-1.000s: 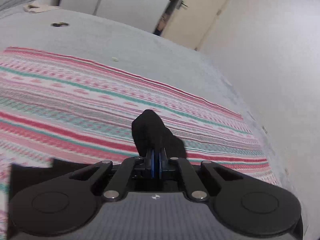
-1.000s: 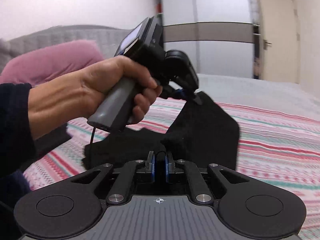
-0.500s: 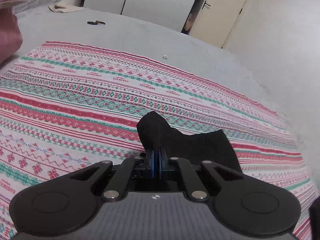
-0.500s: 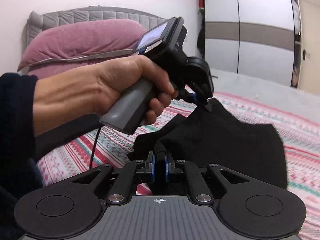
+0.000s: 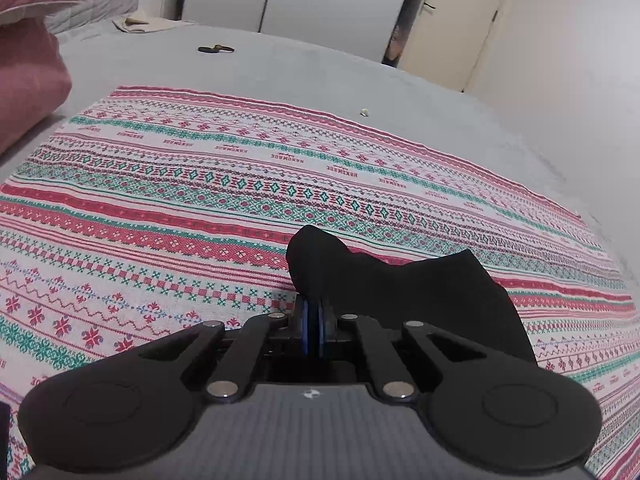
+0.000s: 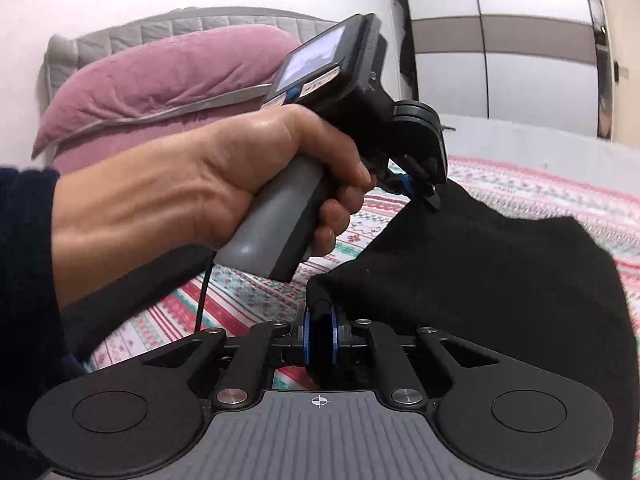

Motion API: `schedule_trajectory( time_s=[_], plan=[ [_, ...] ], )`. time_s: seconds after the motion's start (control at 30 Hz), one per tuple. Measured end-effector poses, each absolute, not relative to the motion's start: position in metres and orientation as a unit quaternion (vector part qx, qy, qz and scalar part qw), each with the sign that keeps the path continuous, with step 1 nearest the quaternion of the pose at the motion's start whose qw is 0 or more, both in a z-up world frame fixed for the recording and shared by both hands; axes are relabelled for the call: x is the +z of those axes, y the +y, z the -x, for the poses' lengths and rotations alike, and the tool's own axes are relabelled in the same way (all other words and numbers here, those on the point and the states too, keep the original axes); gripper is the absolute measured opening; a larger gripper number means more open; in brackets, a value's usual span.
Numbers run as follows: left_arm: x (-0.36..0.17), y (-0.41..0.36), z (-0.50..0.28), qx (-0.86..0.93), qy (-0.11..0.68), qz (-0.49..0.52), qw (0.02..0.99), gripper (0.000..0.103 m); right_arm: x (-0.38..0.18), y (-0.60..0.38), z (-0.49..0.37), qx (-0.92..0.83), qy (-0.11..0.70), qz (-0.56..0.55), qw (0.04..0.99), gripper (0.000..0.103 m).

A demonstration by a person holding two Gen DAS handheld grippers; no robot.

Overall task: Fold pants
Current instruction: 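Fold the held trousers end over with the right tool toward the left tool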

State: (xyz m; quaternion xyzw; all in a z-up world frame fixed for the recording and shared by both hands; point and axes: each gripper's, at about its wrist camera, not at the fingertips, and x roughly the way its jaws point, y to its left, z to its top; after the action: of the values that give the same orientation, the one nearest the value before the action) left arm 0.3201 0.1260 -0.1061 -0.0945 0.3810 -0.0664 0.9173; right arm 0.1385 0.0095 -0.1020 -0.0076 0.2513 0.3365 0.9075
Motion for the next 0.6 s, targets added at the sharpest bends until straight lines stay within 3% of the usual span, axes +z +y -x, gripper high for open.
schedule_trajectory(
  time_s=[0.3,0.4,0.43,0.47,0.53,0.6],
  plan=[
    [-0.110,0.132,-0.320,-0.057,0.383,0.098,0.917,0.038,-0.108,-0.002,-0.142,0.384,0.312,-0.042,0.868,0.028],
    [-0.108,0.135,-0.316,-0.051,0.382,0.105,0.917,0.041,-0.102,-0.014,-0.140,0.379,0.314,-0.019,0.870,0.029],
    [-0.106,0.136,-0.313,-0.043,0.380,0.108,0.918,0.048,-0.098,-0.022,-0.143,0.371,0.312,-0.018,0.875,0.029],
    [-0.105,0.138,-0.311,-0.035,0.378,0.108,0.919,0.063,-0.095,-0.030,-0.147,0.362,0.314,-0.023,0.877,0.029],
    [-0.101,0.143,-0.304,-0.010,0.372,0.107,0.922,0.082,-0.090,-0.051,-0.157,0.339,0.324,-0.046,0.882,0.029],
    [-0.096,0.142,-0.294,0.013,0.370,0.105,0.923,0.083,-0.089,-0.074,-0.169,0.312,0.342,-0.080,0.883,0.036]
  ],
)
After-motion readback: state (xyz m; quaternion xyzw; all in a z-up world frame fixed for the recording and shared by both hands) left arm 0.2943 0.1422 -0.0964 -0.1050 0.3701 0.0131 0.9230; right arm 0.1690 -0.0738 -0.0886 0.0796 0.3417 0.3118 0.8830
